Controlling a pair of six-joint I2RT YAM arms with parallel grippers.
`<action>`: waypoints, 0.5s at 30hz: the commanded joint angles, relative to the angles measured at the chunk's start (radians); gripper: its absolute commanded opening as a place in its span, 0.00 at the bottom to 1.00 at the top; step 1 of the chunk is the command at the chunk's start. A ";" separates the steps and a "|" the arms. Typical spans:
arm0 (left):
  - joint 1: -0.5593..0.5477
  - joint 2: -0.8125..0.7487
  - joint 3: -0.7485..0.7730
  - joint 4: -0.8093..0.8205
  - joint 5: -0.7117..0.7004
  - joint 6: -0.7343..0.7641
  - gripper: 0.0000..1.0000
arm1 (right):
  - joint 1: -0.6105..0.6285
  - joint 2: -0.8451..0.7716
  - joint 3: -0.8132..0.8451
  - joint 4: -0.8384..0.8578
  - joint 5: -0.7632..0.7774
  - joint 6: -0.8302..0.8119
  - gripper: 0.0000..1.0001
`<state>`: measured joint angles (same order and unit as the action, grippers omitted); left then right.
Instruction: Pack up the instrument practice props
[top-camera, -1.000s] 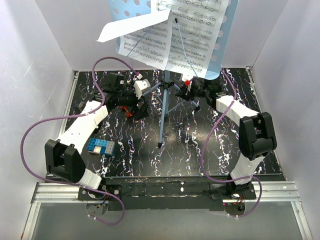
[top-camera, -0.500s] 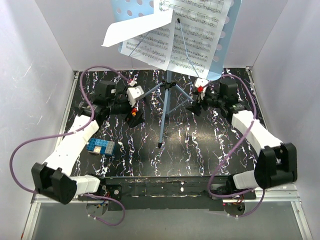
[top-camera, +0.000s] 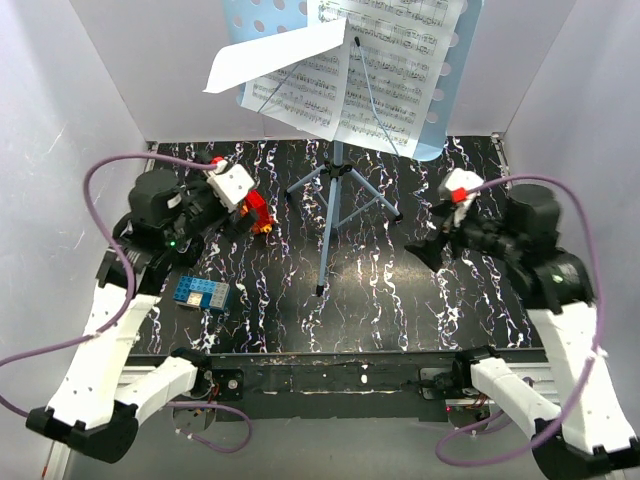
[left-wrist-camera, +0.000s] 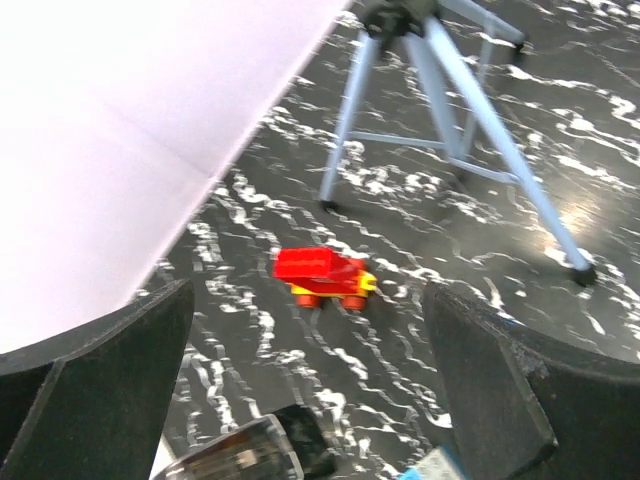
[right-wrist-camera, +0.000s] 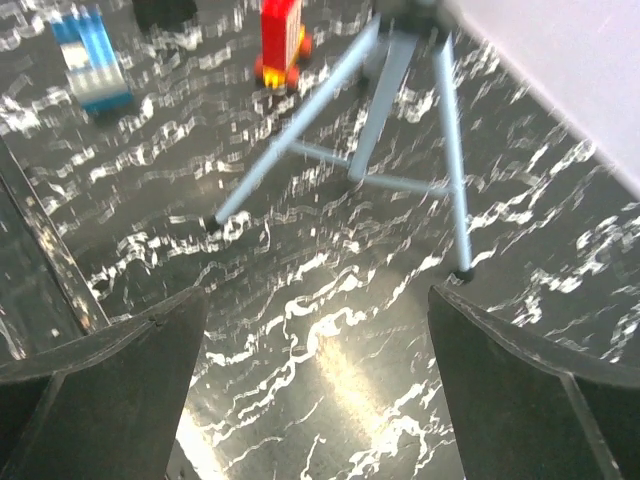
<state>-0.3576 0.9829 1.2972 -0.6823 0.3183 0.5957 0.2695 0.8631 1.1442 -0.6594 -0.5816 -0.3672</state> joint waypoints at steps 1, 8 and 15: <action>-0.003 -0.072 0.089 0.044 -0.115 0.053 0.98 | -0.001 -0.041 0.260 -0.291 -0.029 0.019 0.97; -0.009 0.022 0.315 0.090 -0.126 0.049 0.98 | 0.002 0.134 0.613 -0.240 -0.294 -0.015 0.89; -0.011 0.065 0.413 0.248 -0.318 0.199 0.98 | 0.123 0.411 0.900 0.194 -0.222 0.192 0.83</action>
<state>-0.3641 1.0317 1.6794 -0.5137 0.0917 0.6949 0.3161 1.1301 1.9171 -0.7353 -0.8150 -0.3046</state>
